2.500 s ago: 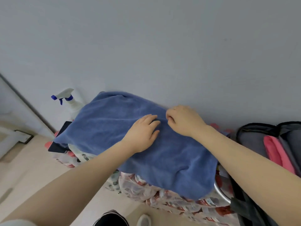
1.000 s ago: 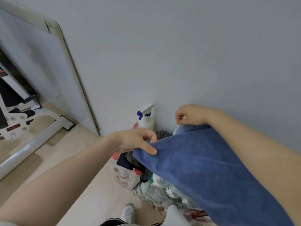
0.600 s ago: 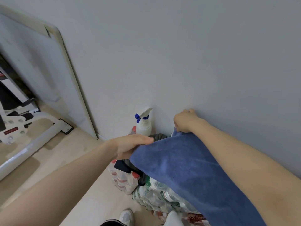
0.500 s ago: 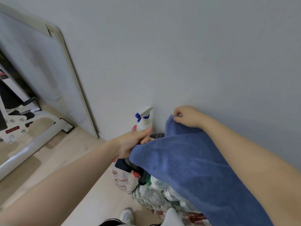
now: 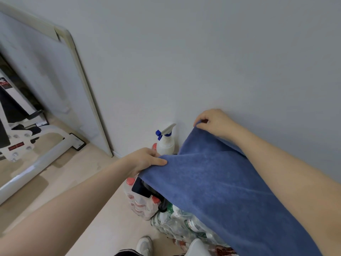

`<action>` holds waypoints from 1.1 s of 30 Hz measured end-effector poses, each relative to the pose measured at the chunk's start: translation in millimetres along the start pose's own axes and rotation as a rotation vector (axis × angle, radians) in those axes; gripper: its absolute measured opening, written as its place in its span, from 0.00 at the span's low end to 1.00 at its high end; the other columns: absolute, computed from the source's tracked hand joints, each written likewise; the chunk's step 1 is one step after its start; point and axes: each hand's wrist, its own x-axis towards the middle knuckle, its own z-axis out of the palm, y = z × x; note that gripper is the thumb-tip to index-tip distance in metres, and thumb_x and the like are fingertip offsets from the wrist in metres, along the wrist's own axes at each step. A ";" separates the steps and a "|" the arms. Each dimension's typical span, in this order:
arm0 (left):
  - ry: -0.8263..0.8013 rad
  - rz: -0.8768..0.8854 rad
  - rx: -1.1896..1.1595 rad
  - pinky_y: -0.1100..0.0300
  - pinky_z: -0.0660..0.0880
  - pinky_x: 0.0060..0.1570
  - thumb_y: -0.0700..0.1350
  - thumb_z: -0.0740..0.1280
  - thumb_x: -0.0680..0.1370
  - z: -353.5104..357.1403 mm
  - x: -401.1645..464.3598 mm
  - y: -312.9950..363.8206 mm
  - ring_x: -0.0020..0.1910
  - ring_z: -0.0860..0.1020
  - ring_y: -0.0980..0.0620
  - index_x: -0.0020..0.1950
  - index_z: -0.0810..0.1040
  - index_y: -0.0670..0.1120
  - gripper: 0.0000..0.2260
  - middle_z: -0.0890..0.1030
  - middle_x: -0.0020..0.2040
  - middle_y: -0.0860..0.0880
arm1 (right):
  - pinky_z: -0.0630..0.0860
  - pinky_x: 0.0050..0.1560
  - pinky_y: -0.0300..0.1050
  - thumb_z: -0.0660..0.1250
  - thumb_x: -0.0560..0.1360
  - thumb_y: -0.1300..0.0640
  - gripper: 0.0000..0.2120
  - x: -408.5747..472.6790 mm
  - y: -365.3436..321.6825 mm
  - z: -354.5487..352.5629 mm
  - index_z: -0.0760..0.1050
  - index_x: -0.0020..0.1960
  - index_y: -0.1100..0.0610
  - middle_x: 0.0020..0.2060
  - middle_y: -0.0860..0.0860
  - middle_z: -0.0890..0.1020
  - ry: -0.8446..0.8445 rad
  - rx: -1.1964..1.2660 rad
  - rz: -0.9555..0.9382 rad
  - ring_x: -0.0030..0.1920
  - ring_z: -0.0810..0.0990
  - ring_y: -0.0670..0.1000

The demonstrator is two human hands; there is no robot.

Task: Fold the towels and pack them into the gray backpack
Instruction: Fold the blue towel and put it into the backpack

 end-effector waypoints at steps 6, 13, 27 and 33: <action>0.094 0.218 -0.267 0.61 0.71 0.36 0.43 0.71 0.72 -24.5 -20.1 13.3 0.35 0.75 0.52 0.36 0.74 0.47 0.08 0.78 0.35 0.51 | 0.62 0.33 0.40 0.58 0.76 0.62 0.11 30.1 -30.6 -7.0 0.79 0.50 0.57 0.46 0.54 0.77 0.184 -0.531 0.140 0.47 0.78 0.57; 0.165 0.467 -0.545 0.66 0.74 0.30 0.43 0.64 0.77 -36.0 -64.4 51.8 0.30 0.76 0.56 0.37 0.73 0.47 0.09 0.79 0.31 0.53 | 0.73 0.31 0.39 0.56 0.79 0.61 0.09 31.8 -50.5 -38.8 0.73 0.43 0.55 0.33 0.50 0.79 0.341 0.564 0.137 0.26 0.77 0.46; -0.362 0.588 -0.139 0.70 0.66 0.30 0.42 0.64 0.77 174.1 -119.1 93.2 0.27 0.67 0.59 0.26 0.71 0.51 0.18 0.69 0.26 0.56 | 0.73 0.27 0.34 0.60 0.79 0.58 0.12 -183.7 70.0 -75.4 0.71 0.37 0.56 0.24 0.49 0.77 0.392 0.945 0.331 0.23 0.76 0.44; -0.485 0.606 -0.025 0.72 0.68 0.33 0.40 0.63 0.77 274.4 -152.8 93.2 0.29 0.70 0.61 0.27 0.75 0.52 0.18 0.73 0.27 0.57 | 0.72 0.26 0.32 0.57 0.77 0.67 0.11 -285.0 129.8 -83.5 0.72 0.53 0.55 0.32 0.52 0.73 0.528 0.810 0.407 0.24 0.73 0.44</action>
